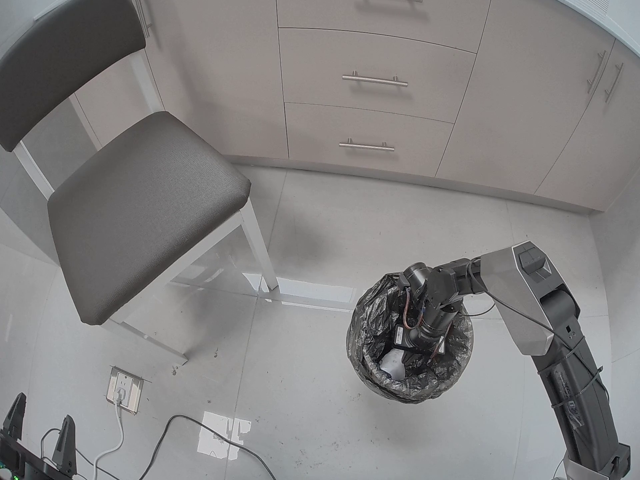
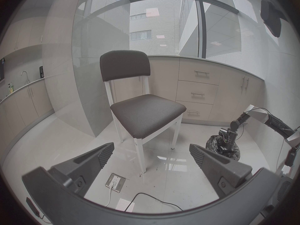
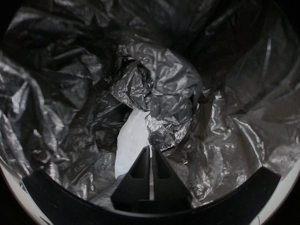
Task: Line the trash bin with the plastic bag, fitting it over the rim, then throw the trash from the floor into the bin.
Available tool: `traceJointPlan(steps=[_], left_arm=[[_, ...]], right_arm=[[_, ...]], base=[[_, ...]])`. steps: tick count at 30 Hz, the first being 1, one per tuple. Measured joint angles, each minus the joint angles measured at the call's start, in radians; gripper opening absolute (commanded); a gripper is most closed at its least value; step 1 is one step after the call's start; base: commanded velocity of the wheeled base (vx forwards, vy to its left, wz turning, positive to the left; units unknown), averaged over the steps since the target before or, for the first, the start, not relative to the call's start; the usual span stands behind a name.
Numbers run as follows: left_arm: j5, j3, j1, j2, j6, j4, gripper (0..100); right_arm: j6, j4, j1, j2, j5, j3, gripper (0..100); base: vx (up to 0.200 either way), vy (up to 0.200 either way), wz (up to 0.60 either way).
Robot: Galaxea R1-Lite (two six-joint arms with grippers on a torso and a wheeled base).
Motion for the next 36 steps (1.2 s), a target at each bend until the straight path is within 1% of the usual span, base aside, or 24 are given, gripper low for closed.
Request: traceJointPlan(steps=[6,14,19,25,31,36], left_arm=[[0.0,0.0,0.0,0.0,0.0,0.0,100],[0.0,0.0,0.0,0.0,0.0,0.0,100],[0.0,0.0,0.0,0.0,0.0,0.0,100],[0.0,0.0,0.0,0.0,0.0,0.0,100],[0.0,0.0,0.0,0.0,0.0,0.0,100],[0.0,0.0,0.0,0.0,0.0,0.0,100]], right_arm=[[-0.014,-0.009,0.006,0.032,-0.019,0.0,0],[-0.017,-0.04,0.014,0.06,-0.022,-0.001,0],[-0.031,-0.048,0.016,0.082,-0.062,0.0,0],[-0.046,-0.059,0.017,0.101,-0.069,0.0,0],[-0.053,-0.061,0.021,0.091,-0.074,0.0,0],[-0.056,-0.027,0.018,0.02,-0.093,0.0,0]], base=[[0.0,0.0,0.0],[0.0,0.0,0.0],[0.0,0.0,0.0],[0.0,0.0,0.0],[0.0,0.0,0.0],[0.0,0.0,0.0]])
